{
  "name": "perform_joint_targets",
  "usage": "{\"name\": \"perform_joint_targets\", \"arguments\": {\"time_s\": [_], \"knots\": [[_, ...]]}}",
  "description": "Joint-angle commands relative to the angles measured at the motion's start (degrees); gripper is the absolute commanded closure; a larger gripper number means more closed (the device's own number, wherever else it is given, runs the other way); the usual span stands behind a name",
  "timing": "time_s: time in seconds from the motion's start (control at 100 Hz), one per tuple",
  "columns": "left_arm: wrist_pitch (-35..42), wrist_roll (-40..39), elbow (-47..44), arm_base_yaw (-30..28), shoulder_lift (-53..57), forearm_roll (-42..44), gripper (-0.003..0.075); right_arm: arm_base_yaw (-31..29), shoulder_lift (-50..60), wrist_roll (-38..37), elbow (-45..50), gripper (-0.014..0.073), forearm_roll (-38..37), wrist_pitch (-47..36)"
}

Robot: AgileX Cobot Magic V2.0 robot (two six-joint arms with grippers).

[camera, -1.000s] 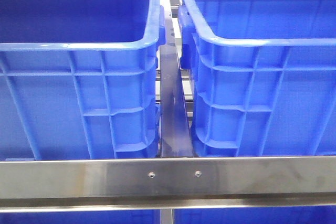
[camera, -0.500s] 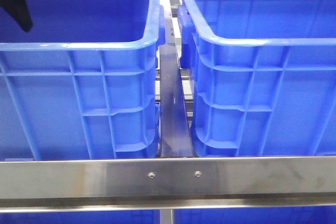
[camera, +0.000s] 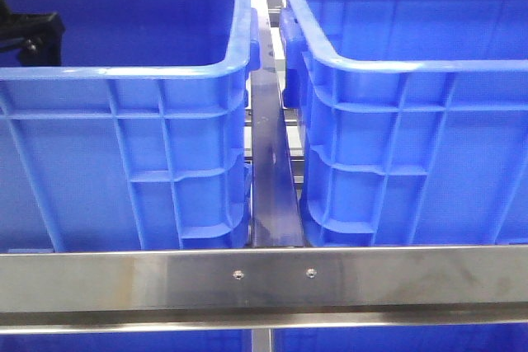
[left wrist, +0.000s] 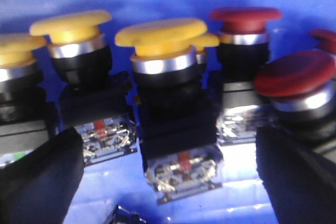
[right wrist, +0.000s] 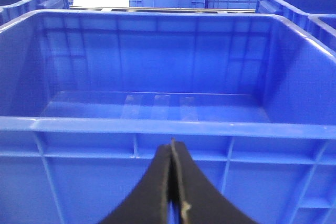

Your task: Pick red and yellow buttons and place in box

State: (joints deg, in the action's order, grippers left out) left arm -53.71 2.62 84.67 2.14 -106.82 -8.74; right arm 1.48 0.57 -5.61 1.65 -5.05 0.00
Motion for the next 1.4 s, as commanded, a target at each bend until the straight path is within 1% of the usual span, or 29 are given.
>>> {"name": "perform_joint_targets", "arguments": {"time_s": [0.0, 0.16, 0.21, 0.28, 0.35, 0.52, 0.57, 0.62, 0.88, 1.09, 1.13, 1.24, 1.39], "knots": [[1.65, -0.62, 1.97, 0.44, 2.16, -0.66, 0.0099, -0.17, 1.4, 0.13, -0.93, 0.0661, -0.53, -4.32], [2.78, -0.62, 1.97, 0.44, 1.48, -0.66, 0.0104, -0.17, 1.4, 0.13, -0.93, 0.0661, -0.53, -4.32], [2.78, -0.62, 1.97, 0.44, 1.48, -0.66, 0.0122, -0.17, 1.4, 0.13, -0.93, 0.0661, -0.53, -4.32], [2.78, -0.62, 1.97, 0.44, 1.48, -0.66, 0.0167, -0.17, 1.4, 0.13, -0.93, 0.0661, -0.53, -4.32], [2.78, -0.62, 1.97, 0.44, 1.48, -0.66, 0.0237, -0.17, 1.4, 0.13, -0.93, 0.0661, -0.53, -4.32], [2.78, -0.62, 1.97, 0.44, 1.48, -1.5, 0.0475, -0.17, 1.4, 0.13, -0.93, 0.0661, -0.53, -4.32], [2.93, -0.62, 1.97, 0.44, 1.48, -1.79, 0.0521, -0.17, 1.4, 0.13, -0.93, 0.0661, -0.53, -4.32], [2.93, -0.62, 1.97, 0.44, 1.48, -1.9, 0.0545, -0.17, 1.4, 0.13, -0.93, 0.0661, -0.53, -4.32], [2.83, -0.5, 1.97, 0.44, 3.25, -2.83, 0.0549, -0.17, 1.4, 0.13, -0.93, 0.0661, -0.53, -4.32], [0.84, 4.88, 1.97, 0.44, 10.21, -7.16, 0.0549, -0.17, 1.4, 0.13, -0.93, 0.0661, -0.53, -4.32], [0.55, 6.63, 1.97, 0.44, 11.68, -9.01, 0.0549, -0.17, 1.4, 0.13, -0.93, 0.0661, -0.53, -4.32], [-1.9, 14.48, 1.97, 0.44, 15.25, -15.38, 0.0549, -0.17, 1.4, 0.13, -0.93, 0.0661, -0.53, -4.32], [-6.52, 23.59, 1.97, 0.48, 18.1, -26.64, 0.0552, -0.17, 1.4, 0.13, -0.93, 0.0661, -0.53, -4.32]]}}
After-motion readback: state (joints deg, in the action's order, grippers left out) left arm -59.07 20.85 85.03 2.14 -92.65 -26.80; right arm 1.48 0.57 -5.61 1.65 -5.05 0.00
